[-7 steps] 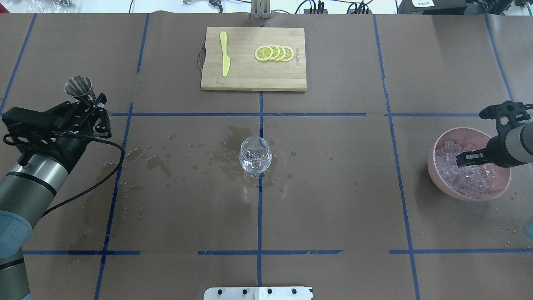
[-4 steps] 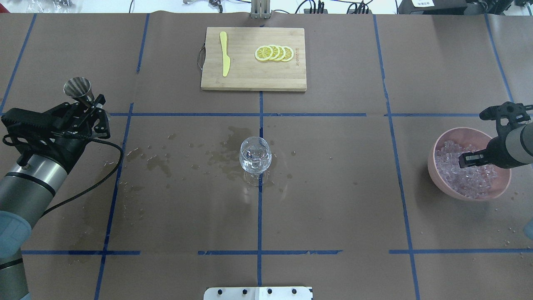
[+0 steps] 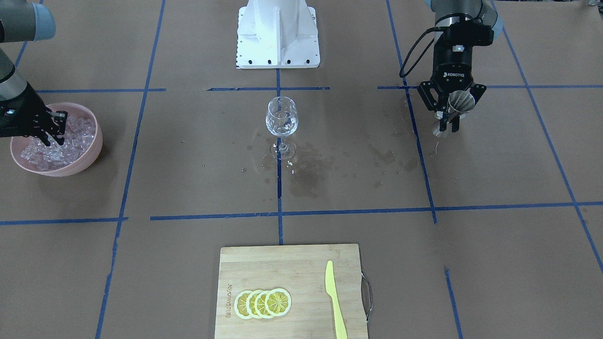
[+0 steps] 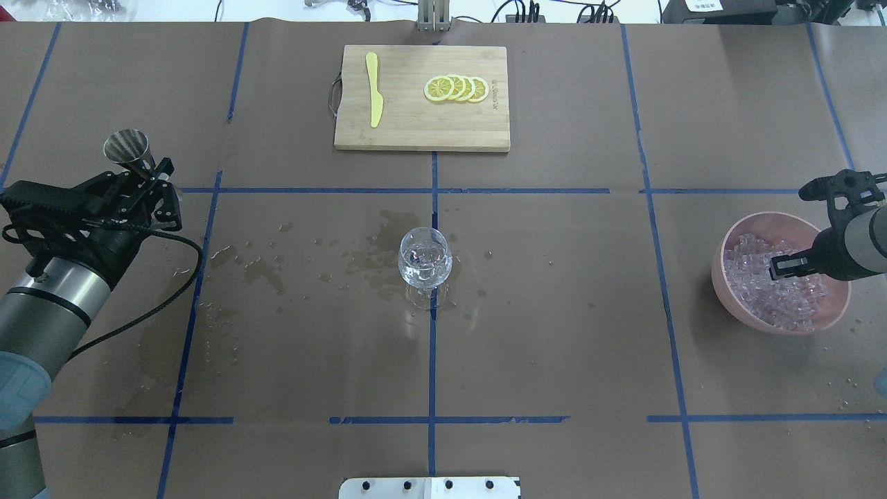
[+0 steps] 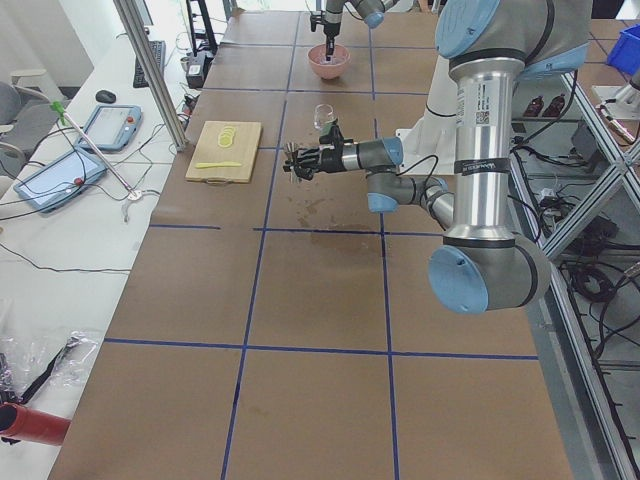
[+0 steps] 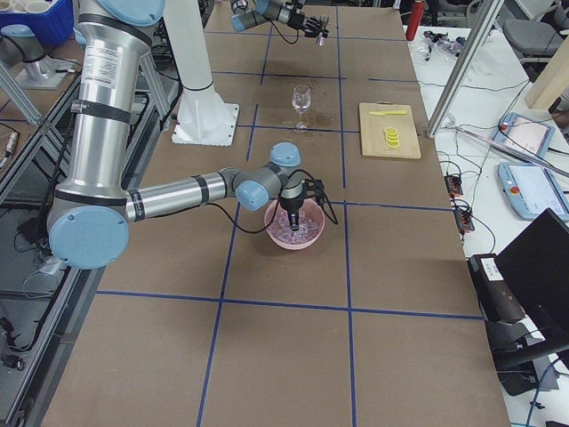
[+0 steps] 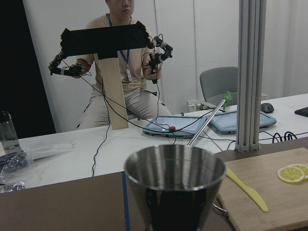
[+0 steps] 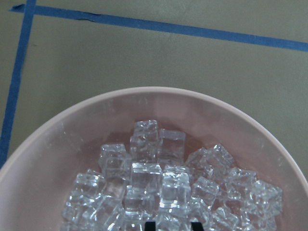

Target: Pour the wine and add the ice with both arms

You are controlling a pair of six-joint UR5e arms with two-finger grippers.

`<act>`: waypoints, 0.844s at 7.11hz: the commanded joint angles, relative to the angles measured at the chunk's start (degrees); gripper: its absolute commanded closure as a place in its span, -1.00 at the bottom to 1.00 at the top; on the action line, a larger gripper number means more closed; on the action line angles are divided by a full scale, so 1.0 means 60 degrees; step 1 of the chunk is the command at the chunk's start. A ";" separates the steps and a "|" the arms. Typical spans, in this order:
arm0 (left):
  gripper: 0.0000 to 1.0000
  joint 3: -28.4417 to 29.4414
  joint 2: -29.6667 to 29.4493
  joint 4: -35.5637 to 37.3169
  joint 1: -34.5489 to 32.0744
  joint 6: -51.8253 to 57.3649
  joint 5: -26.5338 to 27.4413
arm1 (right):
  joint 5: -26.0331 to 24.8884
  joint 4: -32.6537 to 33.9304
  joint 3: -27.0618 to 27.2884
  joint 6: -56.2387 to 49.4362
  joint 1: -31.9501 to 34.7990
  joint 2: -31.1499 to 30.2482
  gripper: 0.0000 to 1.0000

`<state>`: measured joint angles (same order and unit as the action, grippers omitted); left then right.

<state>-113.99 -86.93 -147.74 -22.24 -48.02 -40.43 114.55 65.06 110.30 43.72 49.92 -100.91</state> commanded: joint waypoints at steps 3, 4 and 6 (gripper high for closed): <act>1.00 0.0452 0.0015 -0.0015 0.0000 -0.1207 0.0000 | 0.0416 0.0041 0.1024 -0.0123 0.0510 -0.0291 1.00; 1.00 0.0585 0.0015 -0.0015 0.0000 -0.1588 0.0014 | 0.0782 0.0026 0.1185 -0.0109 0.0875 -0.0292 1.00; 1.00 0.0936 0.0132 -0.0015 0.0029 -0.2728 0.0029 | 0.1020 0.0026 0.1478 -0.0080 0.1317 -0.0277 1.00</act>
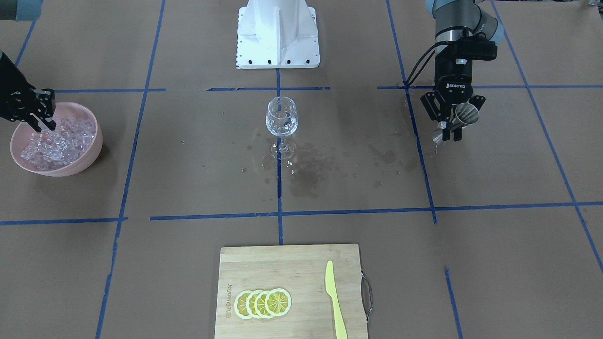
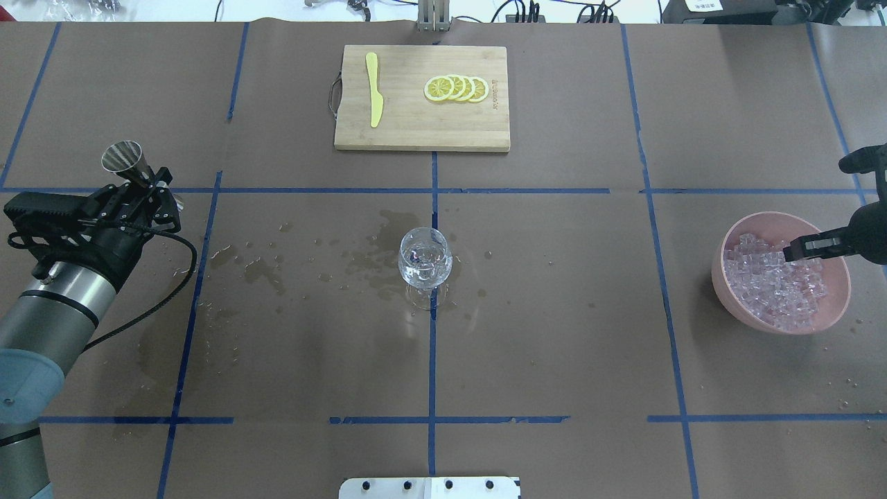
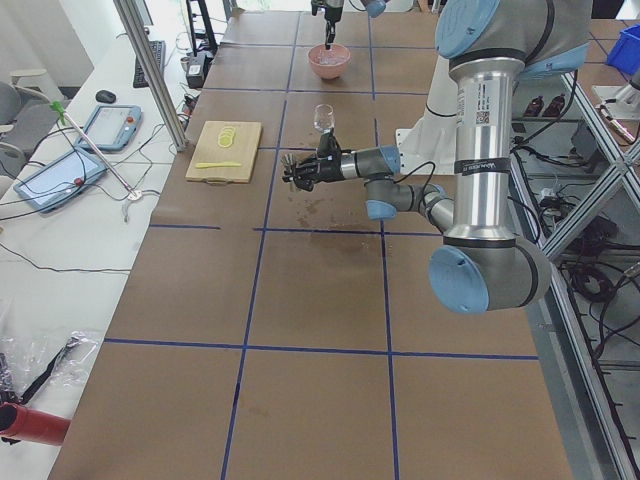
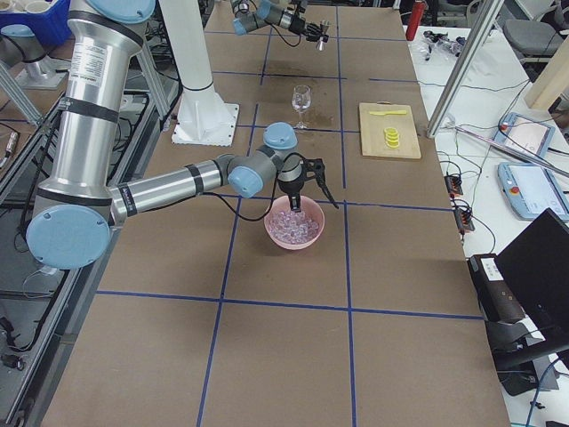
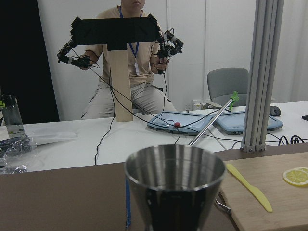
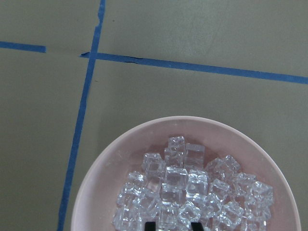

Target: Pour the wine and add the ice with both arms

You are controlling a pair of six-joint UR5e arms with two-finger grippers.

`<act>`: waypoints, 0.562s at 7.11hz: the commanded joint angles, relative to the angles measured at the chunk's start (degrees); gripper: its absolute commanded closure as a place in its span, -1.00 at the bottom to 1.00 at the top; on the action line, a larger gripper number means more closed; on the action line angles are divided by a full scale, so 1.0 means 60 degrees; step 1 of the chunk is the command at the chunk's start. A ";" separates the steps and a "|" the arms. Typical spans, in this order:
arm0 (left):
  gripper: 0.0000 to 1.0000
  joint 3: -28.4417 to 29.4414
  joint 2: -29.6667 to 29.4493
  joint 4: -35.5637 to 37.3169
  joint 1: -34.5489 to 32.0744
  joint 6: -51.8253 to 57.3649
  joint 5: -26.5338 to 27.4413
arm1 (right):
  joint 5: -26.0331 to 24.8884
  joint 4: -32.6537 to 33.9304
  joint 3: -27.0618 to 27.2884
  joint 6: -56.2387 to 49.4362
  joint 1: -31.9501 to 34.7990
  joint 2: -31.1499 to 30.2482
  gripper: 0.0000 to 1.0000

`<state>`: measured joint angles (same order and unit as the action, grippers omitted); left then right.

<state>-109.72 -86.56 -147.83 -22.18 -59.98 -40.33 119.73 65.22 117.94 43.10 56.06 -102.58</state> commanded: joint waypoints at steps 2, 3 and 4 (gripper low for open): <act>1.00 0.0576 0.0260 -0.0059 0.0121 -0.1731 0.0100 | 0.0201 -0.0016 0.0367 0.0039 0.0529 0.0104 1.00; 1.00 0.0591 0.0523 -0.0103 0.0310 -0.2157 0.0637 | 0.0404 -0.0045 0.0411 0.0083 0.0573 0.0148 1.00; 1.00 0.0664 0.0570 -0.0103 0.0776 -0.2262 0.1339 | 0.0740 -0.0045 0.0426 0.0112 0.0675 0.0178 1.00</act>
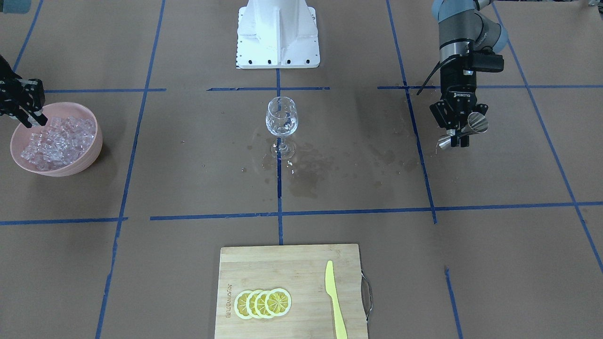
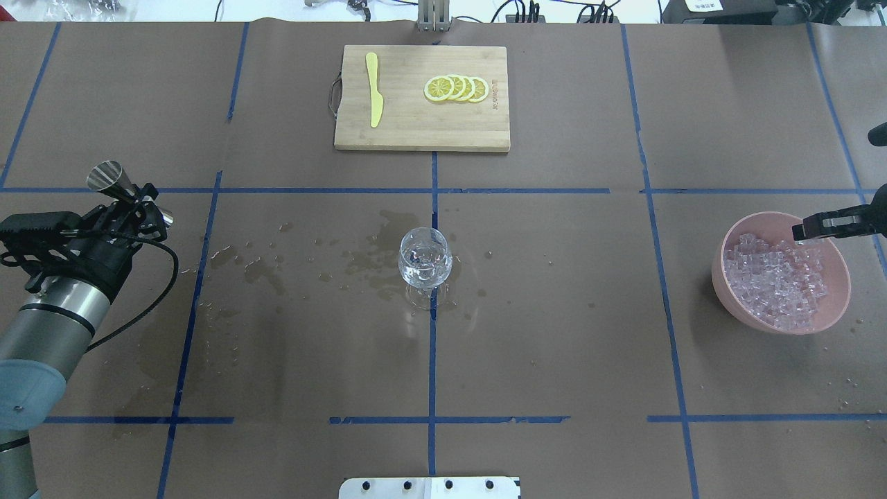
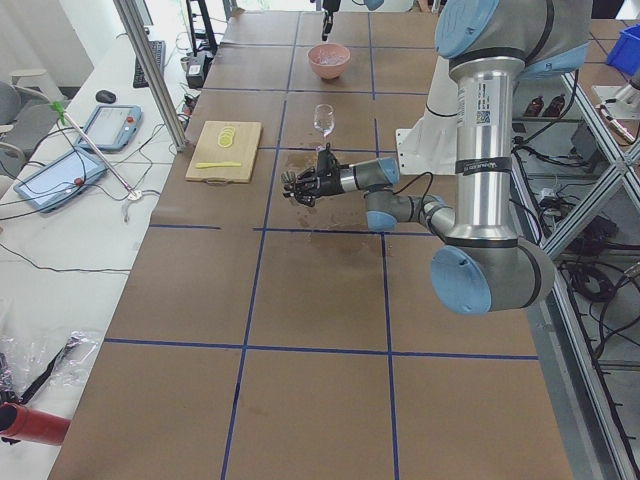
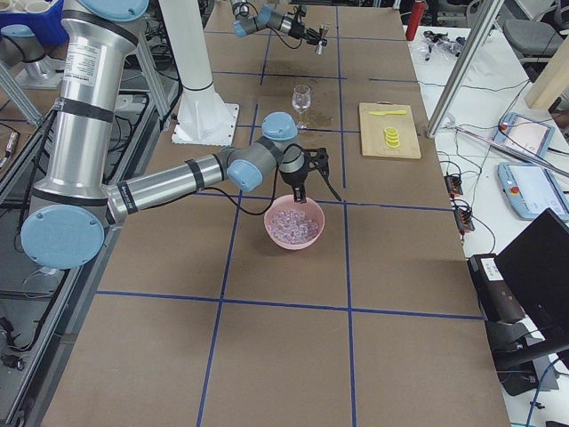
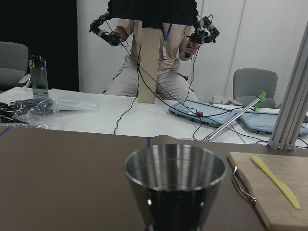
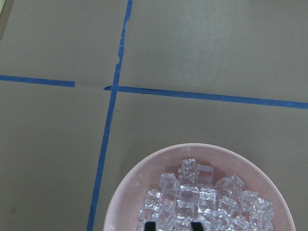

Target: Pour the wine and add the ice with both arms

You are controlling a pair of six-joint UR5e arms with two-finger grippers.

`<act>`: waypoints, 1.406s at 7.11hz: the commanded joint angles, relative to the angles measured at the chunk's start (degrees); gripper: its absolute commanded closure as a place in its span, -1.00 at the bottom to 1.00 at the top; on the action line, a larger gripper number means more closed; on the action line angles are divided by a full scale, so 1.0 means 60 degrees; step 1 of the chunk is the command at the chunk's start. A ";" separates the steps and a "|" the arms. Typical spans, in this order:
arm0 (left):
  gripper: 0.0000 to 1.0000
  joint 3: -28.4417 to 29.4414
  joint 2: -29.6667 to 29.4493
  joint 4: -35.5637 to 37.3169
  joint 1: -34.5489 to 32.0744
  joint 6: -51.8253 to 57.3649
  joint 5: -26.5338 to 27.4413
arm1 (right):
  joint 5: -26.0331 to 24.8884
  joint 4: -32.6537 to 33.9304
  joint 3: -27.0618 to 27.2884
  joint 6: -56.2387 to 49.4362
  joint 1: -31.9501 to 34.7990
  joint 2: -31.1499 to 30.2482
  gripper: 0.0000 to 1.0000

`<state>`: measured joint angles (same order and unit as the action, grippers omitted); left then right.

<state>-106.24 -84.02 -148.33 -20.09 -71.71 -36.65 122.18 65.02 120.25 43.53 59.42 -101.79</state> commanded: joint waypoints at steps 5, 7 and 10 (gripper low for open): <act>1.00 0.1371 0.0029 -0.0034 0.2058 -0.0910 0.3352 | 0.0423 -0.0026 0.0231 0.1778 0.0131 0.0996 1.00; 1.00 0.1622 -0.0191 -0.0019 0.2162 -0.1027 0.3399 | 0.0642 -0.0084 0.0231 0.2149 0.0131 0.1392 1.00; 1.00 0.2235 -0.0206 -0.0034 0.2469 -0.1582 0.3399 | 0.0892 -0.0756 0.0115 0.2950 0.0117 0.1728 1.00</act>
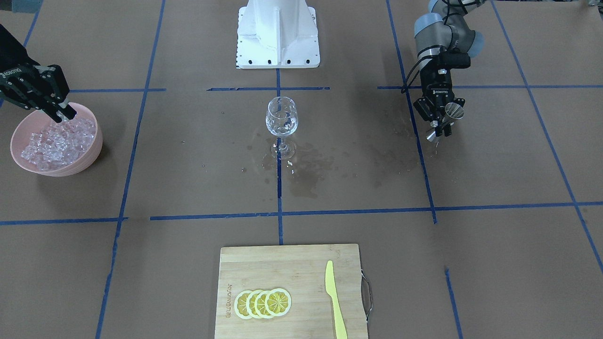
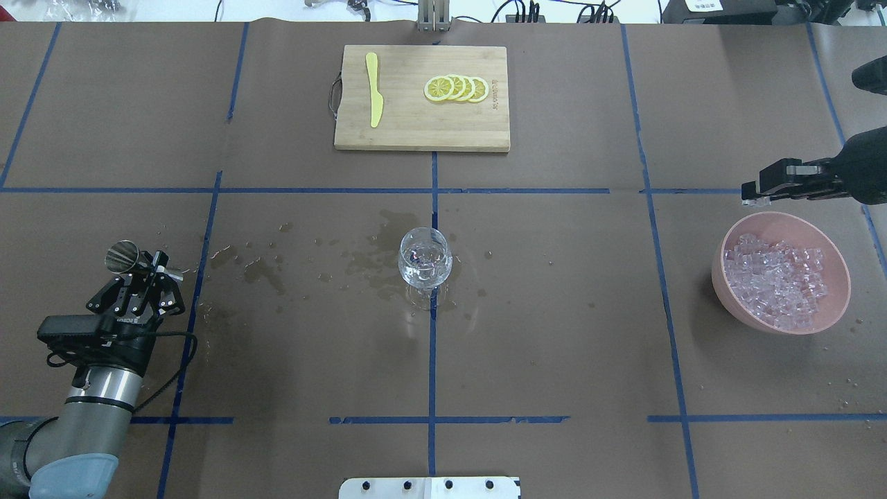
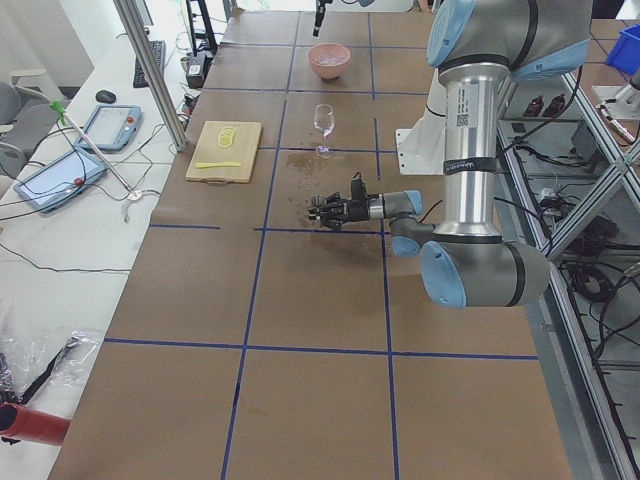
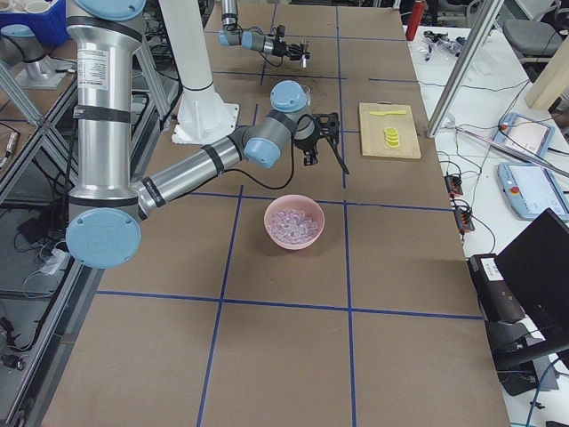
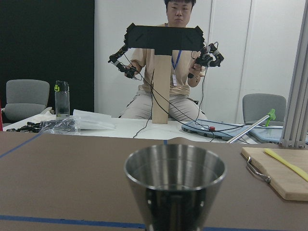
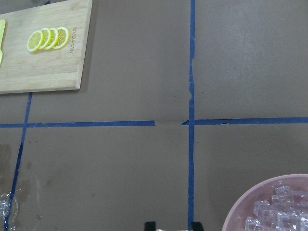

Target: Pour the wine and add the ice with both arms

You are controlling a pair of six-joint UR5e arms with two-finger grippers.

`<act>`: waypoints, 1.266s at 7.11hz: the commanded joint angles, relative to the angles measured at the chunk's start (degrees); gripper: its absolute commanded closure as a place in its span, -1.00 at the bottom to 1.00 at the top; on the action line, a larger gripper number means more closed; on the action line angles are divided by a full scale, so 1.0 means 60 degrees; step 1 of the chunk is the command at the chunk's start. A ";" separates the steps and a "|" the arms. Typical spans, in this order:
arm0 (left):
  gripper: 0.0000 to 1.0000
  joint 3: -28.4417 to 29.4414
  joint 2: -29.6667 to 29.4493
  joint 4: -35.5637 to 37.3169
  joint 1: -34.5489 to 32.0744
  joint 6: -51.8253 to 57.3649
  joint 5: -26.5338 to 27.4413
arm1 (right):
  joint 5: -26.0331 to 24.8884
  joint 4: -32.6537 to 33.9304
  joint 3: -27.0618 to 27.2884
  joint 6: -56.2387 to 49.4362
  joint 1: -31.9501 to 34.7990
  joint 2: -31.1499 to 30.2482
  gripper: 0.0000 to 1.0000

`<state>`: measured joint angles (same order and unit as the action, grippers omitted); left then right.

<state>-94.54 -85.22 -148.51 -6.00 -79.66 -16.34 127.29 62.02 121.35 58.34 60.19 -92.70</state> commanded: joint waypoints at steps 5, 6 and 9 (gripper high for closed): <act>1.00 0.0450 -0.0021 0.0010 0.0312 -0.0259 0.0028 | 0.0040 -0.0273 -0.0113 0.0677 -0.0027 0.0626 1.00; 0.95 0.0450 -0.0007 0.0053 0.0327 -0.0259 0.0014 | 0.0040 -0.0273 -0.0099 0.0851 -0.0041 0.0641 1.00; 0.65 0.0566 -0.0196 0.0112 0.0414 -0.0259 0.0014 | 0.0040 -0.0273 -0.0113 0.0911 -0.0042 0.0685 1.00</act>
<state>-91.49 -85.78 -148.01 -3.73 -81.21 -16.26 127.53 60.38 120.75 63.67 59.95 -88.65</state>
